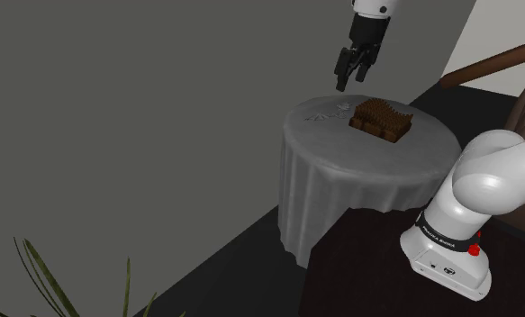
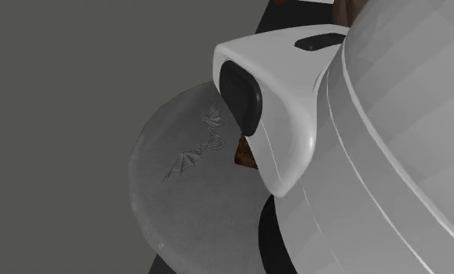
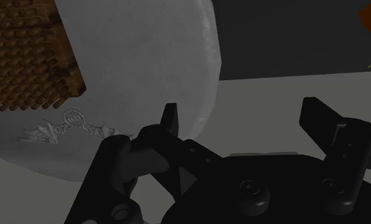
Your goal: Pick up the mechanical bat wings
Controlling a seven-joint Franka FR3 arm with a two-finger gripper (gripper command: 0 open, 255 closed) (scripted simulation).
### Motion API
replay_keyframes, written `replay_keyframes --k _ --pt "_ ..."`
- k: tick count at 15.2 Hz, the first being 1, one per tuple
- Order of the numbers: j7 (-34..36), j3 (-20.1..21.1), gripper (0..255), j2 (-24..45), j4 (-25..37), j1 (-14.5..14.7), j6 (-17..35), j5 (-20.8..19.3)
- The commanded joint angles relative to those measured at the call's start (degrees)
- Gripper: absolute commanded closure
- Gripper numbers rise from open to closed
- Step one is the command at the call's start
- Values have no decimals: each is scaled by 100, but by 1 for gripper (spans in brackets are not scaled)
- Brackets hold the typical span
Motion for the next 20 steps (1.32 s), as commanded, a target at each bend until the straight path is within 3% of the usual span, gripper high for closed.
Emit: replay_keyframes --k 1,11,16,20 --pt "0 0 0 0 0 0 0 0" --pt "-2572 -1503 0 331 -808 32 1318 -718" --pt "-3892 -2310 0 1001 -760 150 2033 -904" --pt "-5014 -2973 0 1740 -506 367 2571 -830"
